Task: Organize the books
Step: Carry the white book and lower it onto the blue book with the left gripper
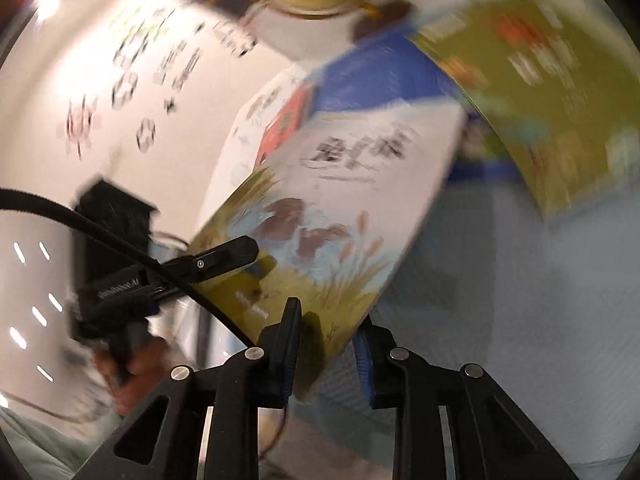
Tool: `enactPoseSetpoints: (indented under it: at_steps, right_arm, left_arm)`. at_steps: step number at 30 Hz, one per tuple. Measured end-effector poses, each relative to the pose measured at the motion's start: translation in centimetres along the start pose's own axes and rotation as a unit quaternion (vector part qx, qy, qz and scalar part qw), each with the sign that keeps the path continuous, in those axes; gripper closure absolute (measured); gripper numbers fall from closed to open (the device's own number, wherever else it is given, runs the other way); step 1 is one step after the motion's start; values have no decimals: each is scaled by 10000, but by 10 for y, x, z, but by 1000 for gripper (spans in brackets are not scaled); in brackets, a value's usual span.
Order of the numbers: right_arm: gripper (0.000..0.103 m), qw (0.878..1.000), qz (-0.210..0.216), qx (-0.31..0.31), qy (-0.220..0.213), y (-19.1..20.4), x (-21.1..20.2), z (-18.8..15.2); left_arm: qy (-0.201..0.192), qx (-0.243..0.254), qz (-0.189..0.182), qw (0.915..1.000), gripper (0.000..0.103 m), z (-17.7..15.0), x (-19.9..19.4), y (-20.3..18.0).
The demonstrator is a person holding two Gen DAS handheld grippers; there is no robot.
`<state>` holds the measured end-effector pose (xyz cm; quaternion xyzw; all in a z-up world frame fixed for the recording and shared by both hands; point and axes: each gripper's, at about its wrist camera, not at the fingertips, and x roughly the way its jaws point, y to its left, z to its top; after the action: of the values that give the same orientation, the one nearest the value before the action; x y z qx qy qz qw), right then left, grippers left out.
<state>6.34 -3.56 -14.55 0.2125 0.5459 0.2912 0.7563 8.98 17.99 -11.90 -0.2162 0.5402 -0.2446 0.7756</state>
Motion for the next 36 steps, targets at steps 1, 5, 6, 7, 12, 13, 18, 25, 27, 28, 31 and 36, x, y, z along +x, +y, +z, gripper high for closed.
enactPoseSetpoints:
  at_steps: [1,5,6,7,12,13,18,25,27,28,31,36]
  right_arm:
    - [79,9995,-133,-279,-5,14,-1,4]
    - [79,9923,-408,-1158,-154,62,-6,19]
    - [79,9906,-414,-1290,-208,71,-5,27]
    - [79,9892,-384,-1393,-243,78,-4,33]
    - [79,9837,-229,-1776,-155,102,35,80]
    - [79,9827,-256,-1829,-122,107,47,92]
    - [79,9839,-251,-1752,233,107,110,133]
    - [79,9867,-124,-1473,676,92,154,140]
    - [79,9868,-155,-1418,765,86,164,140]
    - [79,9869,-178,-1367,839,82,169,137]
    - [79,9880,-198,-1210,944,76,181,137]
    - [78,9895,-248,-1116,886,76,181,141]
  left_arm:
    - [-102,104,75,9999,90,2,-6,-2]
    - [-490,139,154,9986,90,19,-35,9]
    - [-612,87,105,9980,90,25,-44,16]
    - [-722,33,67,9974,90,31,-50,23]
    - [-1162,-221,358,9923,90,65,-61,67]
    - [-1202,-290,436,9914,90,71,-59,75]
    - [-1107,-572,725,9896,85,92,-41,121]
    - [-692,-814,1315,9855,66,91,-22,148]
    - [-424,-781,1430,9857,65,89,-16,152]
    - [-343,-752,1511,9851,62,87,-14,152]
    - [-166,-825,1937,9774,39,81,-12,155]
    - [-3,-858,2497,9645,37,70,-11,164]
